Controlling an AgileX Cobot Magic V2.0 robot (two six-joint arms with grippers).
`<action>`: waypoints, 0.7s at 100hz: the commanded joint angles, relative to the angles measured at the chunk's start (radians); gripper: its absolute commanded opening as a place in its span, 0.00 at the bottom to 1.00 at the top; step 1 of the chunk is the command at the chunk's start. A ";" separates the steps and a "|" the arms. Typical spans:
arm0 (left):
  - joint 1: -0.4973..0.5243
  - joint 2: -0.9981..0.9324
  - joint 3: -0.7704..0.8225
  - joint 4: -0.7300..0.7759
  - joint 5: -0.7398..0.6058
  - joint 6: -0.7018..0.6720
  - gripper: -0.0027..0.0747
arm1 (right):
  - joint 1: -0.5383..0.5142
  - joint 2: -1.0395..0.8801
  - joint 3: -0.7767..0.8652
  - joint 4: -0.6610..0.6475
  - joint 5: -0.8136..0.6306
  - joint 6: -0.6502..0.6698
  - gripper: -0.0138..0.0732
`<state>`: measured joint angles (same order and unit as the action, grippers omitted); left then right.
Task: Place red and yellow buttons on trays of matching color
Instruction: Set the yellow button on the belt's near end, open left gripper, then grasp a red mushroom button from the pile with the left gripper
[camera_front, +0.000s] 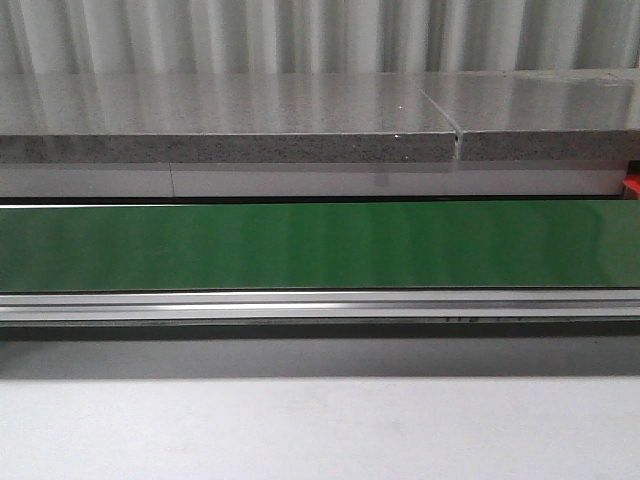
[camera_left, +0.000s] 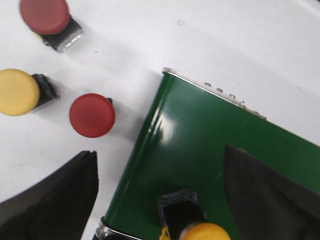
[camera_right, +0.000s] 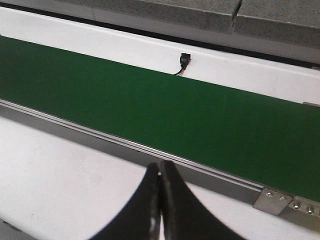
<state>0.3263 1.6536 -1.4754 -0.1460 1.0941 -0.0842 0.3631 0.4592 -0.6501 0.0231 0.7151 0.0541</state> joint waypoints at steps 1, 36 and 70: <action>0.049 -0.020 -0.053 -0.013 -0.019 -0.038 0.70 | 0.000 0.003 -0.026 0.004 -0.065 -0.013 0.04; 0.141 0.164 -0.204 -0.011 0.015 -0.002 0.70 | 0.000 0.003 -0.026 0.004 -0.065 -0.013 0.04; 0.141 0.359 -0.354 0.006 -0.017 0.000 0.70 | 0.000 0.003 -0.026 0.004 -0.065 -0.013 0.04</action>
<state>0.4651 2.0369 -1.7768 -0.1298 1.1171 -0.0845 0.3631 0.4592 -0.6501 0.0231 0.7151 0.0541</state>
